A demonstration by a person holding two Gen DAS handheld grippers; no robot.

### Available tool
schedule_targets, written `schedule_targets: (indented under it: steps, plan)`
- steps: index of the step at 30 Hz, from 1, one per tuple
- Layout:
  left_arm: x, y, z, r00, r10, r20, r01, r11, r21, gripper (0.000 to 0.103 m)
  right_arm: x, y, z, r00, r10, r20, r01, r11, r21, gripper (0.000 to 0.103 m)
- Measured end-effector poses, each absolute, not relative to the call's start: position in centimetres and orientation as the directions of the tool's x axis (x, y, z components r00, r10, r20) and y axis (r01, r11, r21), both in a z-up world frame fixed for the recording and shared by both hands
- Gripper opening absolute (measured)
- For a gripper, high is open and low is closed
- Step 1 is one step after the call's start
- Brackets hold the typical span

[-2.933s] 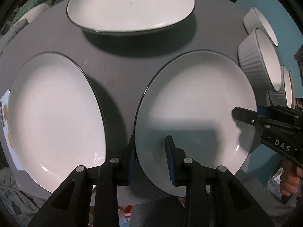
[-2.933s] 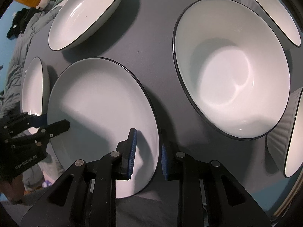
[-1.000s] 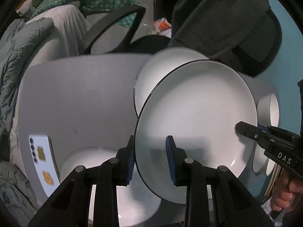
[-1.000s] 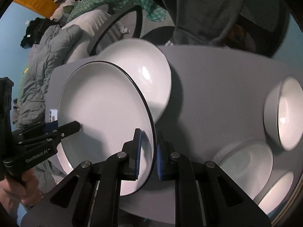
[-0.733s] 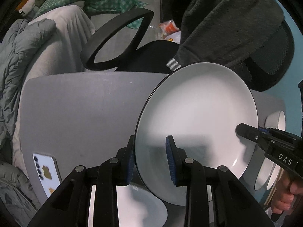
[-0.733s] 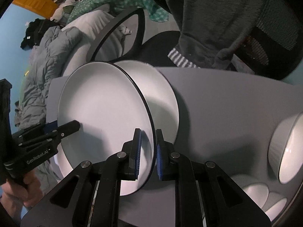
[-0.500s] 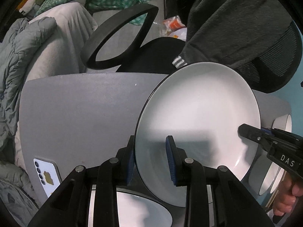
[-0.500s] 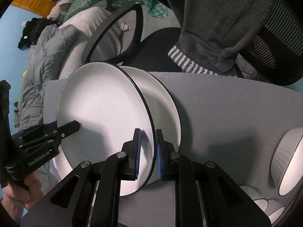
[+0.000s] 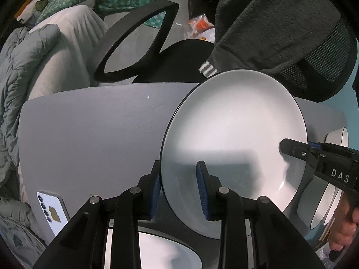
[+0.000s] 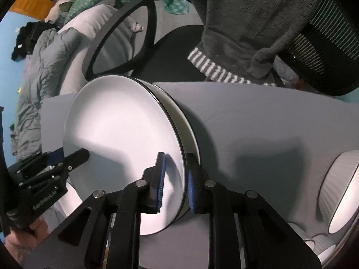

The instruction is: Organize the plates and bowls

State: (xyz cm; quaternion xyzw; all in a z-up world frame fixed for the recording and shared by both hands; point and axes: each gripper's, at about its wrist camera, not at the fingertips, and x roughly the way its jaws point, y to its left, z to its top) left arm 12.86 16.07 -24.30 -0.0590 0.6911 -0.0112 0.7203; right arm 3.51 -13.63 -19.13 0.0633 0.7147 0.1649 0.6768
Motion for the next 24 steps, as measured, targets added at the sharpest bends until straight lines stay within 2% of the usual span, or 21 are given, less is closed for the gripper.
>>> schedule_targets:
  steps: [5, 11, 19, 24]
  plan:
    - [12.8, 16.1, -24.2, 0.051, -0.098, -0.994, -0.06, 0.993, -0.101, 0.03, 3.8, -13.6, -19.2, -0.099, 0.311, -0.945, -0.103, 0.941, 0.321, 0.021]
    - [12.3, 16.4, -23.9, 0.053, -0.103, -0.993, -0.068, 0.992, -0.107, 0.03, 3.6, -13.4, -18.7, -0.121, 0.302, -0.946, -0.08, 0.947, 0.312, 0.033]
    - [11.4, 16.7, -23.5, 0.055, -0.113, -0.992, -0.091, 0.989, -0.118, 0.031, 3.2, -13.3, -18.7, -0.143, 0.278, -0.95, -0.069, 0.955, 0.29, 0.033]
    - [10.9, 17.0, -23.2, 0.066, -0.116, -0.991, -0.094, 0.988, -0.122, 0.036, 3.1, -13.5, -18.3, -0.128, 0.279, -0.952, -0.056, 0.956, 0.287, 0.033]
